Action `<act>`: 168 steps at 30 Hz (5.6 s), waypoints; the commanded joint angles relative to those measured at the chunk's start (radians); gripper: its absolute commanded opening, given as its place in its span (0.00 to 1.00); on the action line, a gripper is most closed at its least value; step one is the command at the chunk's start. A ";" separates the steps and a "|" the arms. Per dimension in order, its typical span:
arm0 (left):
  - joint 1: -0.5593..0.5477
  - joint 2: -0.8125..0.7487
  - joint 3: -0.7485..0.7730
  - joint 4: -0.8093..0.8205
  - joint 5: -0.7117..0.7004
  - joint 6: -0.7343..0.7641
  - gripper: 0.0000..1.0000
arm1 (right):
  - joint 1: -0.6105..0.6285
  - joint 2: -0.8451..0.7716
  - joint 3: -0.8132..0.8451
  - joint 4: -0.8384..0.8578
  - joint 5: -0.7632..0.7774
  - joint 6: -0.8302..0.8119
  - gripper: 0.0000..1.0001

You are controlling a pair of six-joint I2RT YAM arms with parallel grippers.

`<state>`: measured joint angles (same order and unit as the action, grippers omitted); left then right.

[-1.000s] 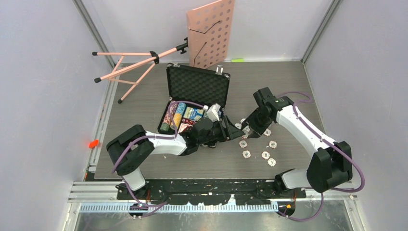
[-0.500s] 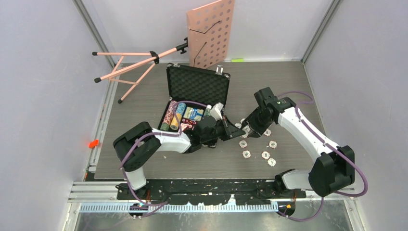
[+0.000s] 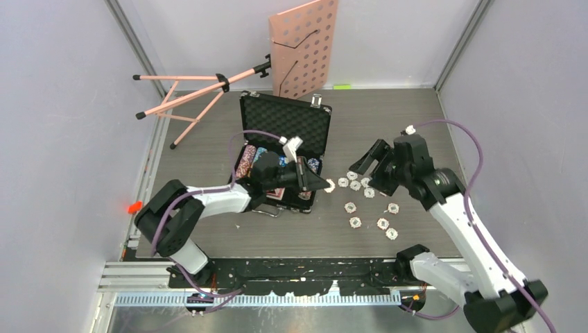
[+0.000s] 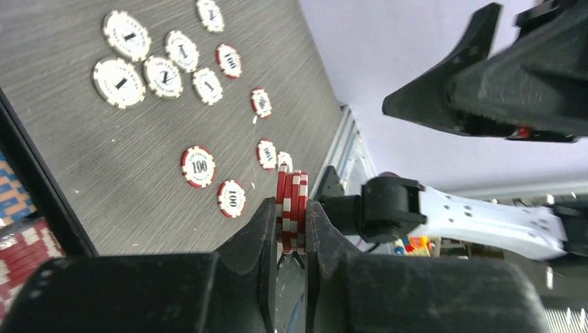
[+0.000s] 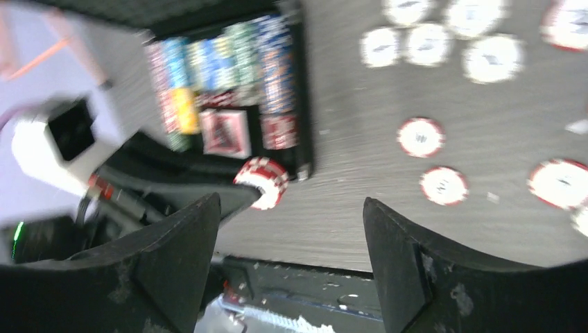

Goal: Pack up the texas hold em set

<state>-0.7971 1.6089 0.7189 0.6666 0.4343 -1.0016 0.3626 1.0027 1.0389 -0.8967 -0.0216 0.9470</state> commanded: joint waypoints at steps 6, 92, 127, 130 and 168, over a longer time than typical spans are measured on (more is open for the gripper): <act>0.102 -0.156 0.026 -0.074 0.458 0.124 0.00 | 0.027 -0.162 -0.258 0.622 -0.634 -0.228 0.64; -0.013 0.043 0.374 -1.063 -0.050 1.699 0.00 | 0.127 -0.389 -0.471 0.531 -0.193 -0.368 0.55; -0.013 0.036 0.344 -0.955 -0.106 1.664 0.27 | 0.127 -0.373 -0.461 0.523 -0.194 -0.353 0.55; -0.014 0.017 0.322 -0.927 -0.114 1.653 0.27 | 0.127 -0.364 -0.452 0.497 -0.178 -0.357 0.55; -0.030 -0.158 0.185 -0.788 -0.203 1.512 0.47 | 0.127 -0.200 -0.393 0.312 -0.100 -0.321 0.60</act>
<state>-0.8284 1.5398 0.9413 -0.2188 0.2337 0.5758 0.4850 0.7212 0.5697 -0.5133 -0.1841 0.6071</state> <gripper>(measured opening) 0.424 0.571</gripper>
